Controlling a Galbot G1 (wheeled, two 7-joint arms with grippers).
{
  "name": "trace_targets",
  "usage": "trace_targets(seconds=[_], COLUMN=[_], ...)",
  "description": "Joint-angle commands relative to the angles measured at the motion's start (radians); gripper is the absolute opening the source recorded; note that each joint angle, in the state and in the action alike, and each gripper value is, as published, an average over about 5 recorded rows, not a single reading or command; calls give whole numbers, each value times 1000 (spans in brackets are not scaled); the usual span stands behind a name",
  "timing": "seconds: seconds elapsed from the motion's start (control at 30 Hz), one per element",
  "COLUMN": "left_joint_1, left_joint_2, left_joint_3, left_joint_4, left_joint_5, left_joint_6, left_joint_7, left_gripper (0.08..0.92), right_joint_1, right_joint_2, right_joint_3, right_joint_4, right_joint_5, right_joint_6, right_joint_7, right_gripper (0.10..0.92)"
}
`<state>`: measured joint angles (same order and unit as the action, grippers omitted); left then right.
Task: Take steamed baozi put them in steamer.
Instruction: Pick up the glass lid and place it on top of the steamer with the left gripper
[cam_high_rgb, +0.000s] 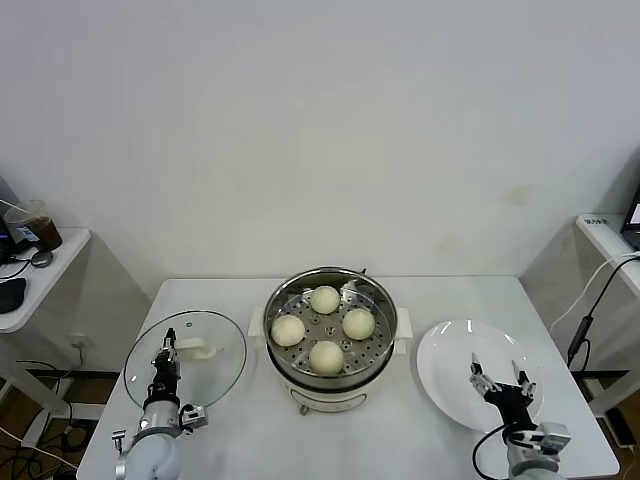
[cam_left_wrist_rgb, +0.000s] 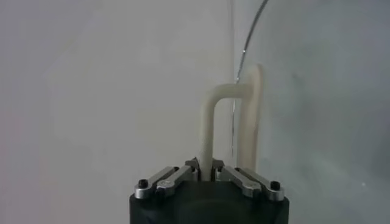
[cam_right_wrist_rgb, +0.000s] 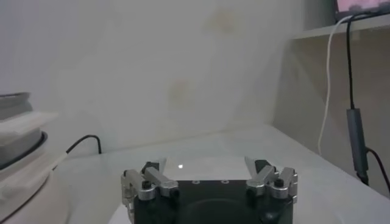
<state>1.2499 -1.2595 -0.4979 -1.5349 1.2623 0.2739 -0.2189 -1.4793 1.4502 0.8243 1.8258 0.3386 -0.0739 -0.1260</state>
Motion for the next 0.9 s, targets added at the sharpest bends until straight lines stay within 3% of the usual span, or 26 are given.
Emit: trace_targets(seconds=[0.03, 0.47, 0.9], left_joint_1=[13, -5, -82], left_joint_2=[-51, -75, -180], left_joint_3=[10, -8, 302], left_joint_4=[-228, -467, -539], left_joint_5=[61, 196, 357], left_joint_6=[378, 418, 419], left_joint_7=[166, 458, 603], left_gripper=[173, 173, 173], right_joint_1=[3, 20, 31], right_joint_2=[-5, -18, -16], right_joint_3=[1, -2, -5], right_joint_4=[5, 5, -13], right_joint_5=[4, 24, 22], right_joint_6=[-7, -23, -23], right_joint_7=[0, -1, -3], right_gripper=[823, 823, 823])
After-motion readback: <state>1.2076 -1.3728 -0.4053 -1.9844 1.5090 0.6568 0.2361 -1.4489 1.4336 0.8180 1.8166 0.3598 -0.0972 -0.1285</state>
